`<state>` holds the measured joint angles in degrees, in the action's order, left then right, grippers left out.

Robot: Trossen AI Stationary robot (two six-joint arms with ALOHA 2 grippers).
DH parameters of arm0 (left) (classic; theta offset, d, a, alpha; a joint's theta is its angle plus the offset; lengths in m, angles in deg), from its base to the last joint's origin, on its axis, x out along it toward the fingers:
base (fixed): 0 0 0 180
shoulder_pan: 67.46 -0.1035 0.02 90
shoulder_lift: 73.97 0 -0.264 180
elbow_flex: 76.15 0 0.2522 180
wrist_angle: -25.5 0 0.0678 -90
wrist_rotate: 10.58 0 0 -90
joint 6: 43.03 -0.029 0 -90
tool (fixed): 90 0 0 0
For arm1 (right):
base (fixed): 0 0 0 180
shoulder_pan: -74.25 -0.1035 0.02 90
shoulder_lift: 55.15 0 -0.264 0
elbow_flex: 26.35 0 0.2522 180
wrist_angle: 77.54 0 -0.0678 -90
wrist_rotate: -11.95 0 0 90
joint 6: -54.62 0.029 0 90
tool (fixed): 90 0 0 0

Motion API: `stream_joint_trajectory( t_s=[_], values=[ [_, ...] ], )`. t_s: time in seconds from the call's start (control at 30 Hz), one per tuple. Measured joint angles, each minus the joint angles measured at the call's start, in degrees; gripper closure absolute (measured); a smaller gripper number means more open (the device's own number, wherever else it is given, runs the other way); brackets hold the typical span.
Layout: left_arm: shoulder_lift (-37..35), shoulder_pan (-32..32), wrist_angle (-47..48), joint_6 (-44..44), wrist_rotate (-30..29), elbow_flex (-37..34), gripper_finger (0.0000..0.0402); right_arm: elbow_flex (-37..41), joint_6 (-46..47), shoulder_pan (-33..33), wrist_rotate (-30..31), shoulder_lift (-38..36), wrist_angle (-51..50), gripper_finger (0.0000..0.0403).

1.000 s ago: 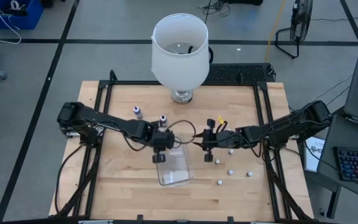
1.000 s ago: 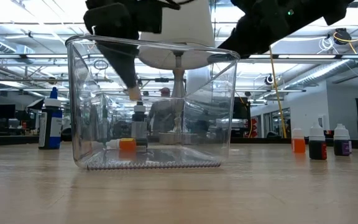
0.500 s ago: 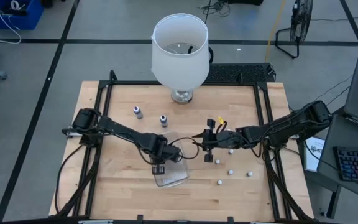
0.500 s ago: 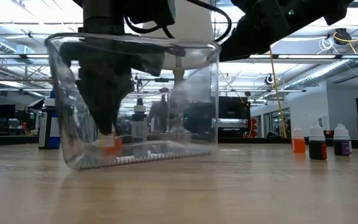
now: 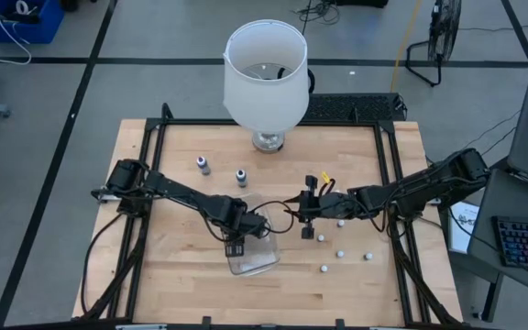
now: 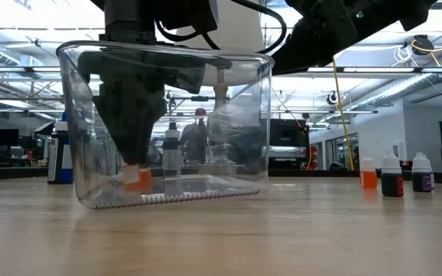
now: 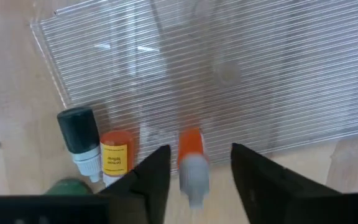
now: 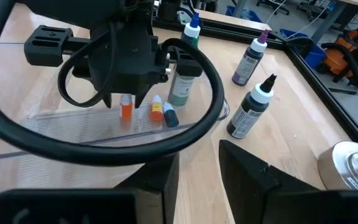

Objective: Pick & Place food coloring
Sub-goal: Put the orange food coloring bottle into the bin

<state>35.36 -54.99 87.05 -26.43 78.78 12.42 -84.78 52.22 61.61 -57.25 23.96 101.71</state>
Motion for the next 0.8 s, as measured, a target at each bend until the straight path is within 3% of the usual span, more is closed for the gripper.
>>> stream_joint_trajectory(
  t_s=[0.23,0.57,0.67,0.8],
  values=[
    [-1.7,-0.2,-0.8,0.0,0.7,-0.4,0.0164,0.0,0.0,0.0,0.0,0.0,0.0,0.03],
    [-11.3,-1.8,-1.9,-0.1,0.8,-0.3,0.0138,0.0,0.1,0.0,0.0,-1.5,-0.9,0.03],
    [-15.5,-1.7,-3.1,-3.7,-1.2,-0.9,0.014,-0.3,0.4,0.0,0.0,-5.3,-6.0,0.03],
    [-22.8,0.1,-12.7,-10.4,-3.8,-6.3,0.0145,-4.1,7.3,0.1,0.1,-12.8,-21.3,0.0299]
  ],
)
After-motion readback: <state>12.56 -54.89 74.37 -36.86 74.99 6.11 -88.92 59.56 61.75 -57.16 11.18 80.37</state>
